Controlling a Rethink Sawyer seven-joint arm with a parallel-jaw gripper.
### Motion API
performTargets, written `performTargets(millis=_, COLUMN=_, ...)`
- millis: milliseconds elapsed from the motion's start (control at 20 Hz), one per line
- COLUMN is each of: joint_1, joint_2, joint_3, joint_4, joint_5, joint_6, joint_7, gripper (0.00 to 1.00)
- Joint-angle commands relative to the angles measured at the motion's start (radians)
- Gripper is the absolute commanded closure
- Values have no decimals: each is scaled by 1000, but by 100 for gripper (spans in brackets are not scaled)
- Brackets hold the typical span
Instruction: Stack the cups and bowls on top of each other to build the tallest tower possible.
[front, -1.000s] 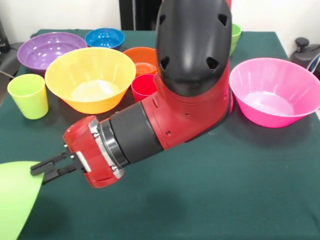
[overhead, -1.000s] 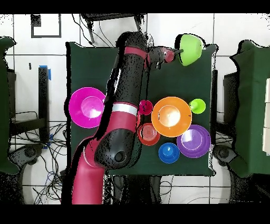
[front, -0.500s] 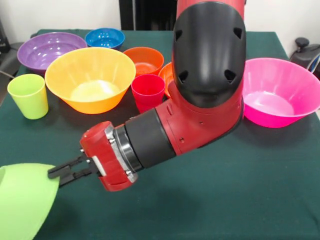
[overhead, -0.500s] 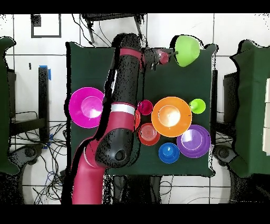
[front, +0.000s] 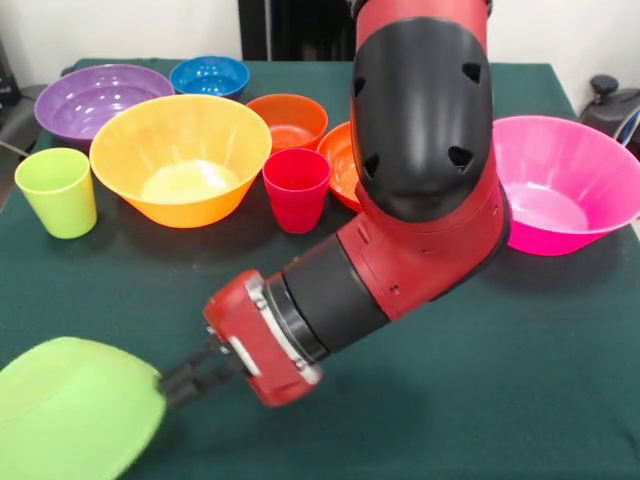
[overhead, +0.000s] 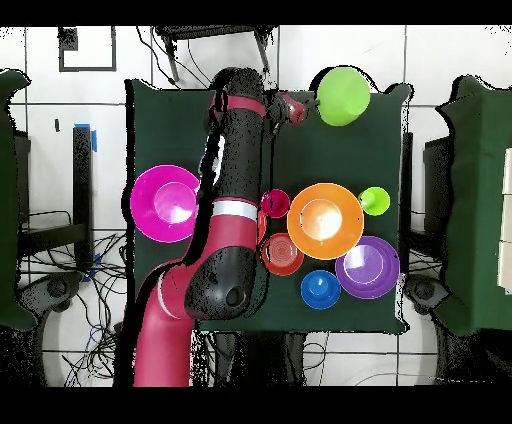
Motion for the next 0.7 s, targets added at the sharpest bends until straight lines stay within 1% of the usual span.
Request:
performTargets(millis=50, joint_1=47, joint_2=6, joint_3=260, joint_4=135, joint_5=127, joint_6=-275, joint_7=365, gripper=100)
performTargets(millis=200, joint_1=65, joint_2=-27, joint_3=266, joint_4=198, joint_5=132, joint_6=-310, joint_7=396, gripper=100)
performTargets(millis=300, joint_1=76, joint_2=-31, joint_3=259, joint_4=216, joint_5=135, joint_6=-316, joint_7=427, gripper=100)
performTargets(millis=500, joint_1=92, joint_2=-27, joint_3=242, joint_4=228, joint_5=146, joint_6=-298, joint_7=478, gripper=100)
performTargets(millis=700, joint_1=93, joint_2=-26, joint_3=232, joint_4=231, joint_5=163, joint_6=-285, joint_7=496, gripper=100)
